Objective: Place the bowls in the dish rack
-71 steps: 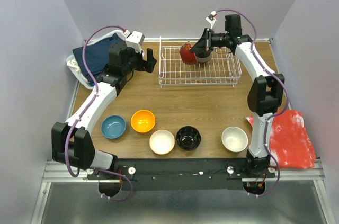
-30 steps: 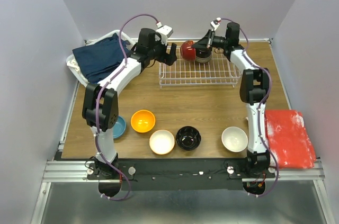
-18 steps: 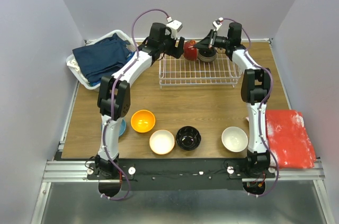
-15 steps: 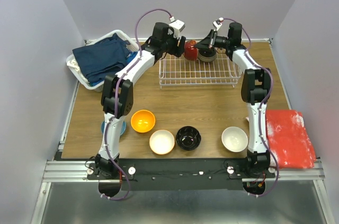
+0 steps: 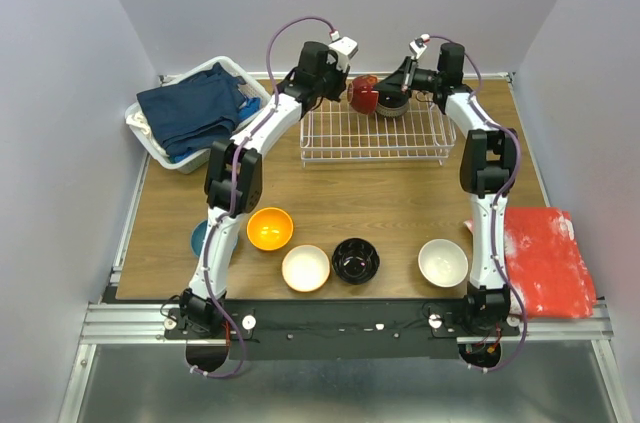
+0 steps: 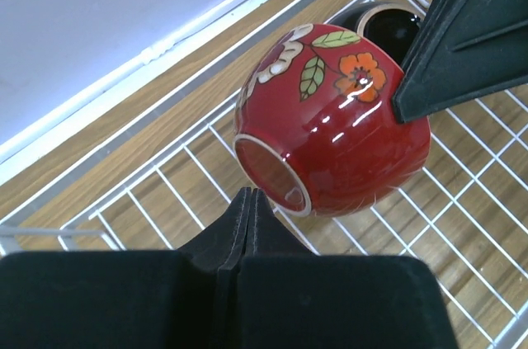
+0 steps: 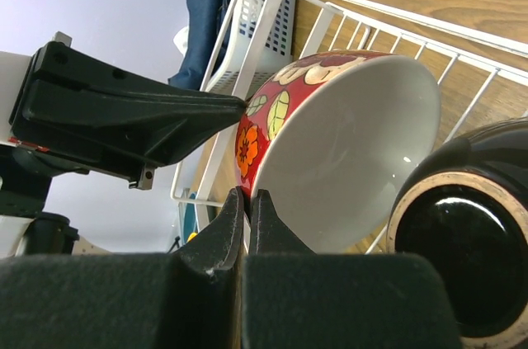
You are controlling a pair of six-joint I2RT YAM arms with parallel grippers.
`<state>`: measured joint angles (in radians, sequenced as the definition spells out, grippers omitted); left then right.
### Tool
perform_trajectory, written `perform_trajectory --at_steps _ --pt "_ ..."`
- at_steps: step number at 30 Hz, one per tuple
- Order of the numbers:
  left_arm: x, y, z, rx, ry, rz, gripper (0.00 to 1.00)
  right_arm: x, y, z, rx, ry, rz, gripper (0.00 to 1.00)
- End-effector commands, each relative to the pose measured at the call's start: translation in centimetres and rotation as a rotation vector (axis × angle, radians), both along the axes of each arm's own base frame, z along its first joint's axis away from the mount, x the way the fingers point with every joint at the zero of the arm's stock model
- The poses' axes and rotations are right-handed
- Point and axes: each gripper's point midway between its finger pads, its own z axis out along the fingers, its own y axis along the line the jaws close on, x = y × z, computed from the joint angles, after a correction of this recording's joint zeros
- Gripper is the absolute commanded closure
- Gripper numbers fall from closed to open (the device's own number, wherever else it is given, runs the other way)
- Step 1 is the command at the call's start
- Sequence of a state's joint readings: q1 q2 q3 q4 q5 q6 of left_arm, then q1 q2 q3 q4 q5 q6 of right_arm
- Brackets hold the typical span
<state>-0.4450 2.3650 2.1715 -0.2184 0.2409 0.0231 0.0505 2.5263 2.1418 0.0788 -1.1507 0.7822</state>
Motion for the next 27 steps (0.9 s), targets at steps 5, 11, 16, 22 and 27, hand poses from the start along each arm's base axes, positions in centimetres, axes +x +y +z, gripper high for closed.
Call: perform_trajectory --at_steps 5,11,16,22,27 --pt "1.2 -3.3 -0.8 -0.029 -0.046 -0.029 1.00 0.2 -2.9 1.3 -0.038 -0.038 -0.051 0.97" --pt "0.5 -5.8 -1.2 -0.048 -0.057 -0.064 1.00 0.1 -3.1 1.4 -0.067 -0.025 -0.070 0.88" --pt "-0.4 -7.8 -1.6 -0.058 -0.065 -0.098 1.00 0.4 -5.7 3.0 -0.093 -0.058 -0.116 0.64" --pt "-0.7 -10.0 -1.3 -0.100 -0.080 -0.113 1.00 0.5 -9.5 4.3 -0.185 -0.085 -0.213 0.52" --pt "-1.0 -11.3 -2.0 -0.115 -0.079 -0.120 1.00 0.3 -13.0 4.8 -0.255 -0.088 -0.303 0.49"
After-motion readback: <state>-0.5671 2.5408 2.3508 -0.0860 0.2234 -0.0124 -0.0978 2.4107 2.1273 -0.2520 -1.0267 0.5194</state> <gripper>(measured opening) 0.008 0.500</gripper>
